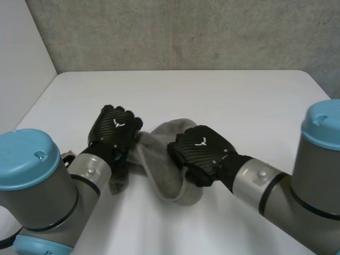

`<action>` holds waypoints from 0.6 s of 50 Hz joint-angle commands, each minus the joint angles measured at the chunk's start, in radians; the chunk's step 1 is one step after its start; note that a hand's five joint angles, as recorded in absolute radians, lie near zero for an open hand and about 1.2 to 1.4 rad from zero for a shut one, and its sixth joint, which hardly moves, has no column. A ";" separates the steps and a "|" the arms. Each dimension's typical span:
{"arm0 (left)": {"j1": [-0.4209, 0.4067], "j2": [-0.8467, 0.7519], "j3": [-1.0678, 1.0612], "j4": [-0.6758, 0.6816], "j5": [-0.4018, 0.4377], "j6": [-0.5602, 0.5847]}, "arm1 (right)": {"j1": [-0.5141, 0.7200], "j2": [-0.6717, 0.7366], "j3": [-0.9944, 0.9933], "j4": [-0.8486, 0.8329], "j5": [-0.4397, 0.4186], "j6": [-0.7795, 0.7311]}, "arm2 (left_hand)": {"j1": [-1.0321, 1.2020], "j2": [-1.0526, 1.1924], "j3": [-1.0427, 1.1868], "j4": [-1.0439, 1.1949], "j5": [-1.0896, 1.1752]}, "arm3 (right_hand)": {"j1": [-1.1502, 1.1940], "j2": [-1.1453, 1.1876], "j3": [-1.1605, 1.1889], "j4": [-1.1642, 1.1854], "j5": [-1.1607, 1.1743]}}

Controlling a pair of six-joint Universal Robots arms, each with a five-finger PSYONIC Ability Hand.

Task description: Fold the towel.

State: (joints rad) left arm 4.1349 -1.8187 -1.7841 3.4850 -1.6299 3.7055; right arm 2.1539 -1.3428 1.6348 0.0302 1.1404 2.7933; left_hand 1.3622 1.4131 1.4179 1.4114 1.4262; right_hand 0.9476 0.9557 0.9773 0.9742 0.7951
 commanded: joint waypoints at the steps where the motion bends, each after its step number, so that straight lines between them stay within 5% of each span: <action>1: 0.111 0.010 -0.081 0.003 0.002 0.001 | -0.075 0.022 -0.136 0.011 0.015 -0.008 | -0.524 -0.575 -0.580 -0.574 -0.763 | -0.484 -0.492 -0.514 -0.511 -0.506; 4: 0.125 0.019 -0.106 0.003 0.004 0.001 | -0.153 0.037 -0.183 0.030 0.004 -0.037 | -0.775 -0.826 -0.831 -0.824 -1.014 | -0.487 -0.495 -0.517 -0.513 -0.509; 15: 0.130 0.085 -0.143 0.005 0.002 -0.001 | -0.186 0.243 -0.282 0.108 0.054 -0.253 | -0.967 -1.018 -1.022 -1.016 -1.205 | -0.490 -0.498 -0.520 -0.516 -0.512; 30: 0.133 0.091 -0.222 0.064 0.053 0.001 | -0.123 0.295 -0.144 -0.113 0.084 -0.154 | -0.955 -1.006 -1.011 -1.004 -1.194 | -0.443 -0.451 -0.473 -0.469 -0.465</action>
State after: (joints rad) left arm 4.2647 -1.7222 -1.9802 3.5093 -1.6150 3.7052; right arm 1.9915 -1.0443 1.4567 -0.0053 1.2322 2.5766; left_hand 0.4901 0.4941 0.4808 0.4943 0.4620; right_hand 0.4979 0.5116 0.4981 0.5002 0.3095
